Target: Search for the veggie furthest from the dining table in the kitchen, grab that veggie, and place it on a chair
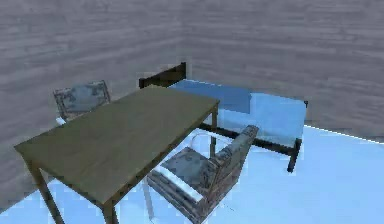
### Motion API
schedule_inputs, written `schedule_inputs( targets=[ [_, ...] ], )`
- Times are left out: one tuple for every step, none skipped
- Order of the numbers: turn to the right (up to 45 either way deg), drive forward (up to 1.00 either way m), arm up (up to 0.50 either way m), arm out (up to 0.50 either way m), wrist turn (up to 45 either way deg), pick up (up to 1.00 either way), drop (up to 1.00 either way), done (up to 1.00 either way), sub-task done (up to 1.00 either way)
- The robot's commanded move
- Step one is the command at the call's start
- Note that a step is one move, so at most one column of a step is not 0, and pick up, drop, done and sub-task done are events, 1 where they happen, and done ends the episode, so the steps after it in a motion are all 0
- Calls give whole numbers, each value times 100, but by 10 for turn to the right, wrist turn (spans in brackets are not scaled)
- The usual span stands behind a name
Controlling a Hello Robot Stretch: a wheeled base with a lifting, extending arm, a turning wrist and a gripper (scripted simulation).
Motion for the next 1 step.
schedule_inputs(
  targets=[
    [-450, 0, 0, 0, 0, 0, 0, 0, 0]
  ],
)
